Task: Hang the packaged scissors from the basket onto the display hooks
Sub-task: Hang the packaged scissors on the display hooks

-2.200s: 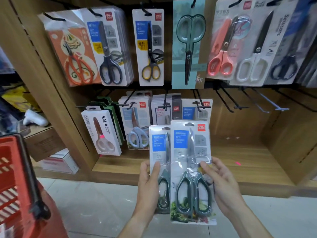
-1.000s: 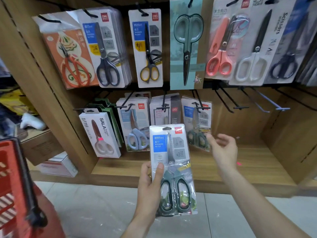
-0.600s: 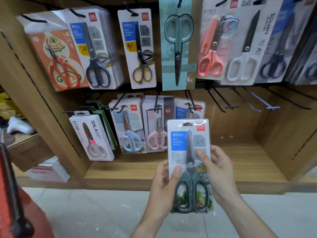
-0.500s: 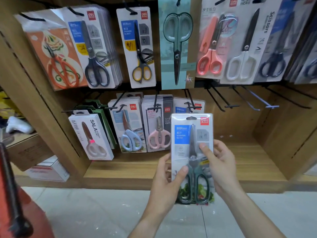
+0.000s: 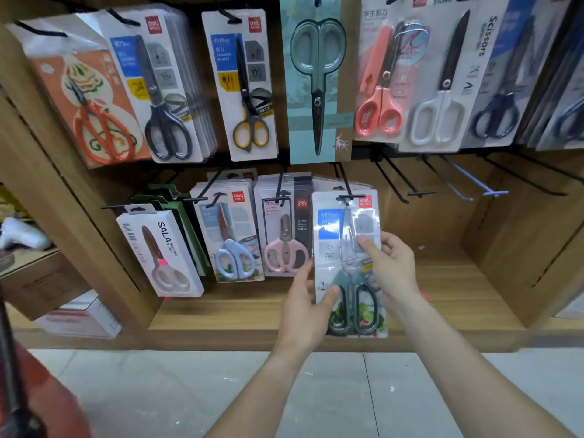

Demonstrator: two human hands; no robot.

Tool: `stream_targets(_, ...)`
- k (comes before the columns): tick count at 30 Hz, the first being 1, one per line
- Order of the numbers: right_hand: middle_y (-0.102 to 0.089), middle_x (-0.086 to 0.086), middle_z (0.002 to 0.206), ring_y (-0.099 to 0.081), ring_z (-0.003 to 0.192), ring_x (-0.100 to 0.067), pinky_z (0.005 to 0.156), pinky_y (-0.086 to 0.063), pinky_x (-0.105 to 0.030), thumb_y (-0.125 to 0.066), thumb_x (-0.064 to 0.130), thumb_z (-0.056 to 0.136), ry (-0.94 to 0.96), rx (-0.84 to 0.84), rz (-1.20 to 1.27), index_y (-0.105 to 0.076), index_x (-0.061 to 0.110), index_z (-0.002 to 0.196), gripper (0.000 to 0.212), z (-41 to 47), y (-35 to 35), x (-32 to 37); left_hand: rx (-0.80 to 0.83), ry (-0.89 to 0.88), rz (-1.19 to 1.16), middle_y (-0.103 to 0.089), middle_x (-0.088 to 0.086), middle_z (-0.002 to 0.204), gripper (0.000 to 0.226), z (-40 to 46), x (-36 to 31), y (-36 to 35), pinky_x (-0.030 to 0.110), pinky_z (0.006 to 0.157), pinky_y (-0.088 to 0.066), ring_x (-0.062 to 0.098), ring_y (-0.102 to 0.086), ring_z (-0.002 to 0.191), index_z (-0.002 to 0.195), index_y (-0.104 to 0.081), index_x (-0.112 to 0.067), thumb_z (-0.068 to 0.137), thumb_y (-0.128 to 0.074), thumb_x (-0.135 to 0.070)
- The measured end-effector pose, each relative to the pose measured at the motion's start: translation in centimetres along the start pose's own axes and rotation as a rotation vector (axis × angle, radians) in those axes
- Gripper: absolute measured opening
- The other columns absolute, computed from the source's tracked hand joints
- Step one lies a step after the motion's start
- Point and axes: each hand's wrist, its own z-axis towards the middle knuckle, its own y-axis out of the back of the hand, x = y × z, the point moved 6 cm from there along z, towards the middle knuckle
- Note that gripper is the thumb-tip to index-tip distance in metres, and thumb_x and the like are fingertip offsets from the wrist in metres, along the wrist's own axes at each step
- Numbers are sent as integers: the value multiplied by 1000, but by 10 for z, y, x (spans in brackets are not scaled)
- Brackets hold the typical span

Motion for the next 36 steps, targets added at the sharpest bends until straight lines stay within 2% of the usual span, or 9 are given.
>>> stream_targets(3,-79,-5,95,-76,84,-23,73,-63,-40,-74,25,96,3,-34,-65,-72,14,106,15,37,-1,0,81,-30,168,-60,-32,110,56,14,-16,-2,35,104,-54,3,-66,113,150,-46,-39,100,-71,-32)
stream_targets(7,-77,-6,104,-75,97,-23,83,-60,-36,-79,31,91,-29,-3,-138,-70,16,108,24,71,-4,-13,123,-41,251,-58,-18,129,61,23,-29,-2,29,104,-43,16,-56,133,159,-38,-31,104,-65,-28)
stream_targets(12,-69,-1,120,-67,109,-19,99,-54,-39,-86,34,84,16,-188,-218,-58,17,128,55,58,14,-4,121,-148,517,-54,-2,156,63,21,-31,14,39,110,-45,19,-52,141,164,-28,-31,107,-53,-45)
stream_targets(15,-68,6,114,-65,105,-13,101,-52,-38,-83,34,87,161,-226,-304,-57,21,124,47,2,8,15,128,-208,677,-45,-2,162,60,12,-44,43,42,111,-44,20,-47,145,163,-27,-37,108,-43,-52)
stream_targets(19,-69,11,106,-67,100,-10,96,-55,-36,-80,30,90,298,110,-312,-63,27,110,26,-86,-54,36,88,-316,876,-48,-4,159,60,-19,-86,108,42,111,-45,18,-45,145,163,-28,-36,108,-41,-56)
stream_targets(22,-73,12,107,-68,105,-11,95,-55,-37,-77,41,90,381,354,-345,-64,33,109,25,-144,-116,62,30,-335,992,-53,-2,152,58,-58,-110,178,42,107,-47,21,-51,139,160,-36,-35,107,-42,-58)
stream_targets(25,-71,15,109,-65,105,-1,96,-50,-20,-76,37,90,452,589,-393,-65,29,112,25,-204,-186,90,-44,-319,1143,-60,-1,144,57,-102,-112,262,44,102,-49,24,-58,130,155,-44,-32,105,-42,-60)
stream_targets(30,-67,16,109,-63,106,-4,98,-51,-35,-75,43,90,531,937,-596,-61,32,116,32,-297,-295,87,-121,-109,1331,-62,3,141,67,-172,-70,399,44,102,-50,28,-63,124,155,-45,-32,100,-31,-68)
stream_targets(36,-67,-8,132,-61,126,-28,104,-48,-41,-68,52,93,574,1267,-1057,-51,16,135,57,-386,-399,18,-54,275,1478,-46,4,160,80,-217,15,492,45,115,-42,32,-51,141,162,-26,-40,93,-13,-79)
